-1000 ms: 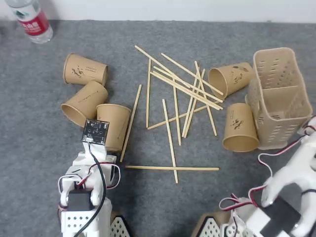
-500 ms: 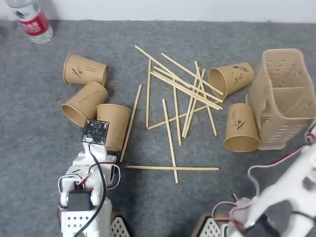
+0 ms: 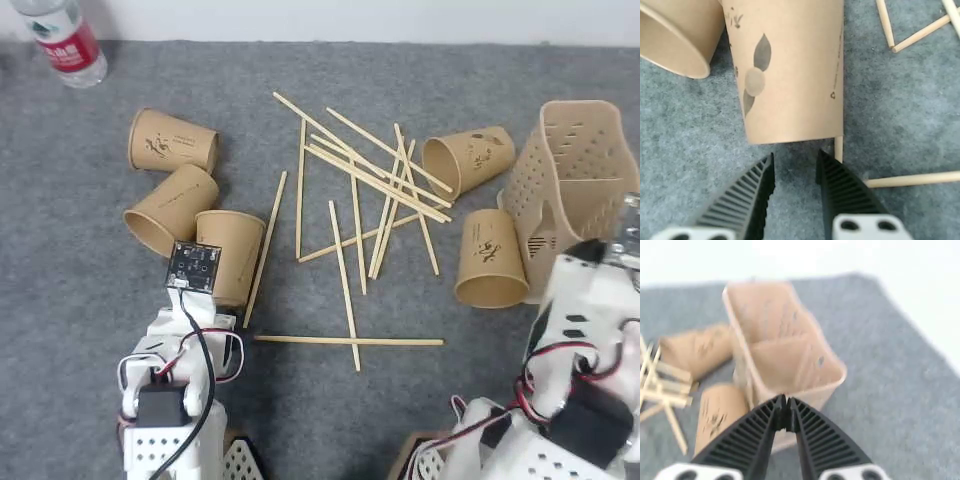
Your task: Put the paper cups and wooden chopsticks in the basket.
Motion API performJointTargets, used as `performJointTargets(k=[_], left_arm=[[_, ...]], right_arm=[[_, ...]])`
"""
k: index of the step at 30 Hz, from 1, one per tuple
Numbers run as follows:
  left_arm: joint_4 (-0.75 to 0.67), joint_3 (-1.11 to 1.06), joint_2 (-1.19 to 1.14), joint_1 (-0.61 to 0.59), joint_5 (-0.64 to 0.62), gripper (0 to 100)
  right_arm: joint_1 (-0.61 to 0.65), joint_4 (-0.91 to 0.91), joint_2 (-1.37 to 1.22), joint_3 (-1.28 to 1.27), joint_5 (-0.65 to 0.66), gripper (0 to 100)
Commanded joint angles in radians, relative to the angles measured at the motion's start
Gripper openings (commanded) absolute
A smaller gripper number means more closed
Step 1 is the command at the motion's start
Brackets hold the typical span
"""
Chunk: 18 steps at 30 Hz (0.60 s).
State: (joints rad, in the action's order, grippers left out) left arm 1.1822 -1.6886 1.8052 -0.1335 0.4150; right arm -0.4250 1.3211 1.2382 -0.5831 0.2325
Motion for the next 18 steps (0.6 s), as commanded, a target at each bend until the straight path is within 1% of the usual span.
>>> performJointTargets(k=[1,2,3,7,11,15,18], left_arm=[[0.002,0.005,0.014,-0.003,0.009,13],[0.002,0.005,0.014,-0.003,0.009,13],[0.002,0.005,0.014,-0.003,0.009,13],[0.003,0.005,0.014,-0.003,0.009,13],[0.003,0.005,0.012,-0.005,0.009,13],[0.003,0.005,0.012,-0.005,0.009,13],[0.003,0.005,0.012,-0.005,0.009,13]], right_arm=[[0.101,0.128,0.036,0.021,0.095,0.8],[0.145,0.183,0.051,0.048,0.118,0.8],[0.196,0.200,0.062,0.058,0.140,0.8],[0.344,0.191,0.071,0.034,0.212,0.8],[0.476,0.237,0.012,-0.044,0.316,0.8],[0.549,0.263,-0.035,-0.135,0.457,1.1],[0.555,0.251,-0.038,-0.186,0.555,1.3]])
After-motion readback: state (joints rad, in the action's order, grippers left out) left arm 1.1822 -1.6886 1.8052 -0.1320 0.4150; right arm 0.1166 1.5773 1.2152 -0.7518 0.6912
